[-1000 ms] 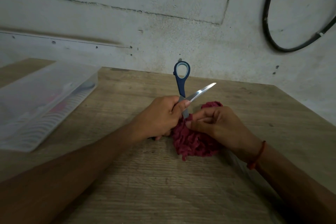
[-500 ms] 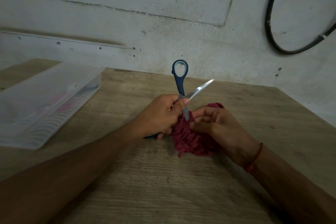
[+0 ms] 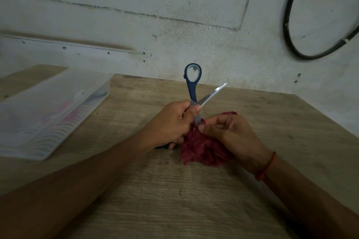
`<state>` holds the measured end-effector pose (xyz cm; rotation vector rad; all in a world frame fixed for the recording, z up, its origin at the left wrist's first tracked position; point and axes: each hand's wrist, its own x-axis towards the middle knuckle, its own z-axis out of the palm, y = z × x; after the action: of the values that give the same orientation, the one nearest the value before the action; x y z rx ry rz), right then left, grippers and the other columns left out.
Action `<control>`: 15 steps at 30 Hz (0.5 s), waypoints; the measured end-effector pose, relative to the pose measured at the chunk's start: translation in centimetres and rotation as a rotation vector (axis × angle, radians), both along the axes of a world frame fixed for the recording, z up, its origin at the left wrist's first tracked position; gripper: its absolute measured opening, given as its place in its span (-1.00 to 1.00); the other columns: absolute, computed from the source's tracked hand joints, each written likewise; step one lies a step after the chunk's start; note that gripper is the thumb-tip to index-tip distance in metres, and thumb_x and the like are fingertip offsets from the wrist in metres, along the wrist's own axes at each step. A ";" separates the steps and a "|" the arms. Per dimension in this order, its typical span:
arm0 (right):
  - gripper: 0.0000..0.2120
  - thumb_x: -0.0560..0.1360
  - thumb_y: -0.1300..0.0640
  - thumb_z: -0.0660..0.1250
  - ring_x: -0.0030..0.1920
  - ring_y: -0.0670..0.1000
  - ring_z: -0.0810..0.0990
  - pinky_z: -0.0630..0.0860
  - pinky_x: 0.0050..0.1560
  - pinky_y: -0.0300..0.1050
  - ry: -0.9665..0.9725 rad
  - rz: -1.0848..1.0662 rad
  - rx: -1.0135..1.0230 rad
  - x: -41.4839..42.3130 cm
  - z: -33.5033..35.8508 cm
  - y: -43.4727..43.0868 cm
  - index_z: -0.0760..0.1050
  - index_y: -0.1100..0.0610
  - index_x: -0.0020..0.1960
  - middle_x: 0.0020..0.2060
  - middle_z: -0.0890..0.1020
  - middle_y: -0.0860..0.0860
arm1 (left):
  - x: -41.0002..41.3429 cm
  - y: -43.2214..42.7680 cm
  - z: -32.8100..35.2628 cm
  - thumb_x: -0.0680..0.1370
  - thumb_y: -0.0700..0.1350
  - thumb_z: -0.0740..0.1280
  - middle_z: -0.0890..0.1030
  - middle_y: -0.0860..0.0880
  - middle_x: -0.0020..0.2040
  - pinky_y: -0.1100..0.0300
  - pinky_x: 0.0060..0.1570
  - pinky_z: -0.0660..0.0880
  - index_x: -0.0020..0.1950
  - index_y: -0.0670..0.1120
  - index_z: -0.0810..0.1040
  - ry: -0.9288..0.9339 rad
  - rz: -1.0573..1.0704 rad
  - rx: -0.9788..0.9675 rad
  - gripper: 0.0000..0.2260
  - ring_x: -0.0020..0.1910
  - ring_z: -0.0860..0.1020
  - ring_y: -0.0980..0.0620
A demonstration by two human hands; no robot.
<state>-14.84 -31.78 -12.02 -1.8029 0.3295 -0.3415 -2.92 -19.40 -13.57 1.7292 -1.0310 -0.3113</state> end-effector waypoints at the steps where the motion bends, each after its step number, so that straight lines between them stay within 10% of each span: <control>1: -0.91 0.46 0.21 0.43 -0.30 0.02 0.69 0.62 -0.28 -0.20 -0.018 -0.042 -0.057 0.3 0.0 0.2 0.66 0.24 -0.13 -0.27 0.73 0.15 | -0.1 -0.1 0.0 0.67 0.08 0.18 0.42 0.01 -0.48 0.25 -0.60 0.30 -0.11 -0.13 0.50 -0.047 0.015 -0.004 -0.67 -0.64 0.35 0.18; 15: -0.97 0.44 0.25 0.44 -0.27 0.02 0.70 0.63 -0.23 -0.21 0.038 0.058 -0.170 0.4 0.3 -0.5 0.65 0.21 -0.16 -0.25 0.73 0.14 | 0.6 0.6 0.2 0.67 0.08 0.17 0.40 0.07 -0.55 0.25 -0.64 0.30 -0.17 -0.10 0.42 0.097 0.046 -0.043 -0.68 -0.67 0.31 0.09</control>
<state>-14.46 -32.25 -11.67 -1.9839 0.2807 -0.3023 -2.28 -18.83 -13.33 1.6799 -0.9203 -0.3382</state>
